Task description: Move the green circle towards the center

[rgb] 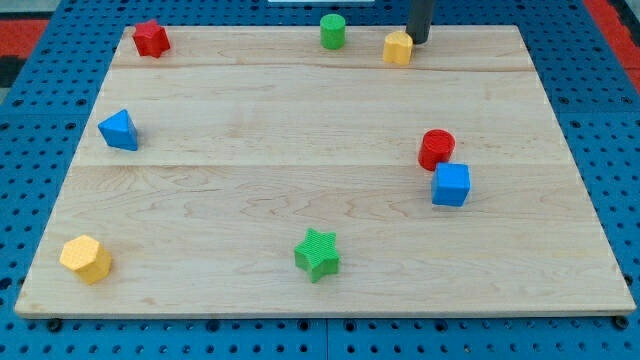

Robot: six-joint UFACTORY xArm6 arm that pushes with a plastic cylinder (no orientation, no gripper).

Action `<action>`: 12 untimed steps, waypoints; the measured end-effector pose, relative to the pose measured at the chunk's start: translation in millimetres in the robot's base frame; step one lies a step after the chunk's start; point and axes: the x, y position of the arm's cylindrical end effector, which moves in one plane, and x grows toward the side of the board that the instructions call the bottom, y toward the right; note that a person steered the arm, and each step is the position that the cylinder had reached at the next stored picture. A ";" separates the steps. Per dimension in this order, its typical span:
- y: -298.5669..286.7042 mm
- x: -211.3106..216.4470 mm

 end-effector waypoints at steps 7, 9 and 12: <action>-73.9 -13.8; -78.8 -9.3; -81.2 -5.8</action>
